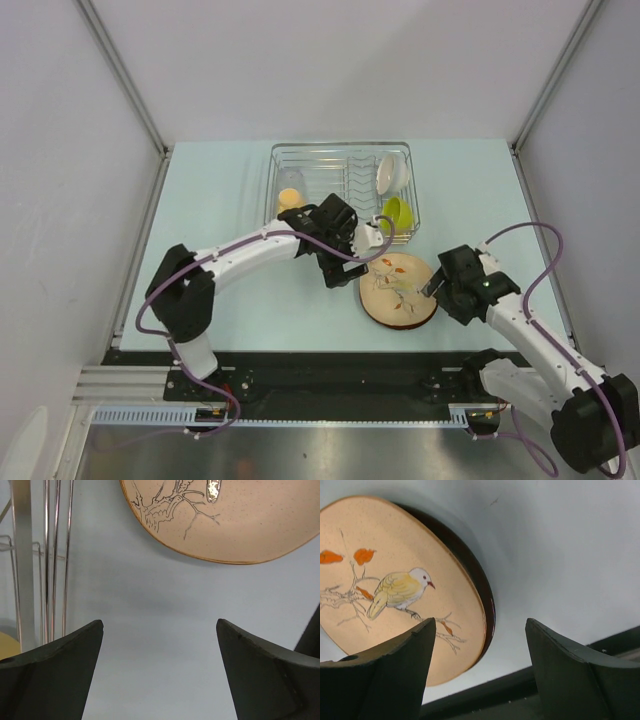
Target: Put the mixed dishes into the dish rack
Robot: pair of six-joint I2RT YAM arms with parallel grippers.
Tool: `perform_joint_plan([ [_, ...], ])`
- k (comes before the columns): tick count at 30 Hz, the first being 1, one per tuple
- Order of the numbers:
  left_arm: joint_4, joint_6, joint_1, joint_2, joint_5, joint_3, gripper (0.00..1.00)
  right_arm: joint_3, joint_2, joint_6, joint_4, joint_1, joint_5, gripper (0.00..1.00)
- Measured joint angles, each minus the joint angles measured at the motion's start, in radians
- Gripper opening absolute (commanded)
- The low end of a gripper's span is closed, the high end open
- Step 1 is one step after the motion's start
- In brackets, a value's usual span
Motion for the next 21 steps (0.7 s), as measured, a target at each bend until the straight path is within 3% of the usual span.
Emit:
perform_joint_plan([
  [6,0.055,0.052,-0.001,0.099,-0.023,0.003,1.00,-0.093,0.002,0.006,0.139,-0.089,-0.037,0.75],
  [21,0.115,0.078,-0.016,0.238,-0.062,0.106,1.00,-0.150,0.002,0.002,0.301,-0.099,-0.122,0.67],
])
